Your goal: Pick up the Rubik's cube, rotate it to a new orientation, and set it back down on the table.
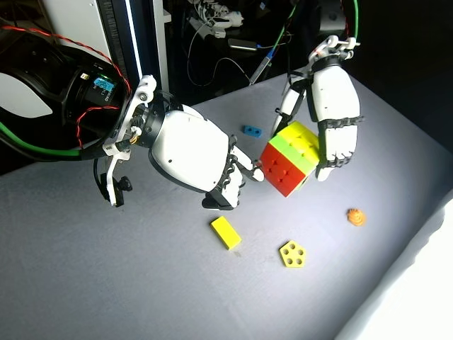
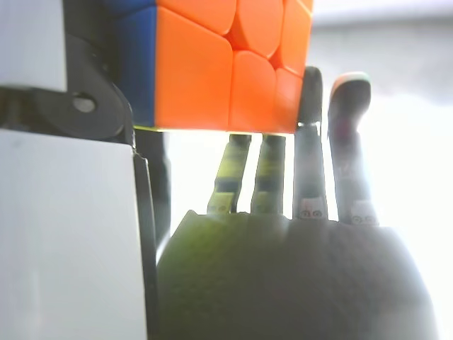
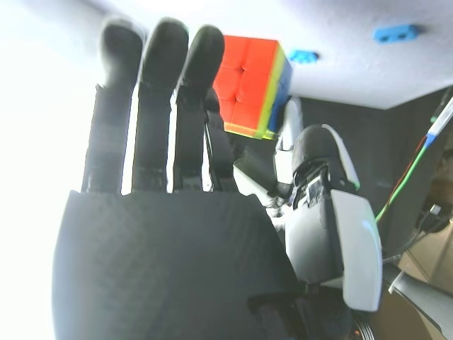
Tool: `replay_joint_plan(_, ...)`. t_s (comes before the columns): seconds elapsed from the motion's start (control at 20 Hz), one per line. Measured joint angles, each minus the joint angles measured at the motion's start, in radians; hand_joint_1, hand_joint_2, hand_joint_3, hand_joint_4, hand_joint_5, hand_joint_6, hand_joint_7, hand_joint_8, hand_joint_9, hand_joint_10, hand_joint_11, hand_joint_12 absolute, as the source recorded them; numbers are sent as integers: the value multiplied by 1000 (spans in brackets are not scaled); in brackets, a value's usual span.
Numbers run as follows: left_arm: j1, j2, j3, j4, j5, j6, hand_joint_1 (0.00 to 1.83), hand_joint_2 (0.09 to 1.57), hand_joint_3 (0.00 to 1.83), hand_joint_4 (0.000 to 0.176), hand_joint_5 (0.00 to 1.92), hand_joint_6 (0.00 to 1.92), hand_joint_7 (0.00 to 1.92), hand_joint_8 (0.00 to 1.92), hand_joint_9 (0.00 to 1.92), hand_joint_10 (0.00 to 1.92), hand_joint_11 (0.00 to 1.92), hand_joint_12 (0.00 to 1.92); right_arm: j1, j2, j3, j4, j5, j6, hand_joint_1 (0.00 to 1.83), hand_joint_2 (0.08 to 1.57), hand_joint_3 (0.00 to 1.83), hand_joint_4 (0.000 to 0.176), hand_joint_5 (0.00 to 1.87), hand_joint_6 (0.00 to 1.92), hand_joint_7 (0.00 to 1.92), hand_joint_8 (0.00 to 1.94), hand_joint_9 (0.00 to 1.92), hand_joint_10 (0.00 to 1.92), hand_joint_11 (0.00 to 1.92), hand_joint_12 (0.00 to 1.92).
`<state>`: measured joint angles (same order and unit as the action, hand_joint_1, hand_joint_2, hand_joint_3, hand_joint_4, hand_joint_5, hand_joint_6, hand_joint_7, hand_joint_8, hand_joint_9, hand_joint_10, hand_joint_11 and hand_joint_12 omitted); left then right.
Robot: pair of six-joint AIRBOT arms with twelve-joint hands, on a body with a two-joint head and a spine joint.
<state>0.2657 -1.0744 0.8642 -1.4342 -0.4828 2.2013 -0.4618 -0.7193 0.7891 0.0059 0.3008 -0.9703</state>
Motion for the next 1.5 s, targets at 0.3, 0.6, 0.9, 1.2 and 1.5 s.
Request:
replay_joint_plan(0.3, 84, 0, 6, 193, 2, -177, 1004, 1440, 0, 0, 430, 1689, 471, 1921, 240, 1921, 271, 1921, 0, -2, 0, 0, 2, 0, 57, 1262, 3, 0, 238, 7, 595, 1068, 520, 1596, 467, 1921)
replay_joint_plan(0.6, 155, -1, 14, 322, -15, -303, 975, 1457, 1, 0, 385, 1779, 463, 1912, 249, 1921, 270, 1921, 0, -2, 0, 0, 6, 0, 0, 1248, 2, 0, 177, 5, 235, 27, 98, 563, 0, 1300)
replay_joint_plan(0.9, 193, -19, 56, 434, -25, -400, 977, 1460, 1, 0, 368, 1776, 474, 1920, 254, 1920, 264, 1921, 0, -6, 0, 0, 12, 0, 22, 1236, 0, 0, 81, 4, 78, 1, 69, 101, 0, 381)
replay_joint_plan(1.2, 216, -26, 58, 467, -40, -431, 963, 1464, 1, 0, 373, 1791, 456, 1921, 230, 1921, 263, 1921, 0, -7, 0, 0, 15, 0, 18, 1248, 1, 0, 65, 3, 86, 5, 99, 39, 0, 479)
replay_joint_plan(1.5, 230, -27, 53, 468, -64, -441, 856, 1267, 0, 0, 166, 1032, 256, 1174, 237, 1484, 121, 1797, 0, -10, 0, 0, 12, 0, 31, 1245, 0, 0, 73, 4, 124, 9, 142, 43, 0, 592)
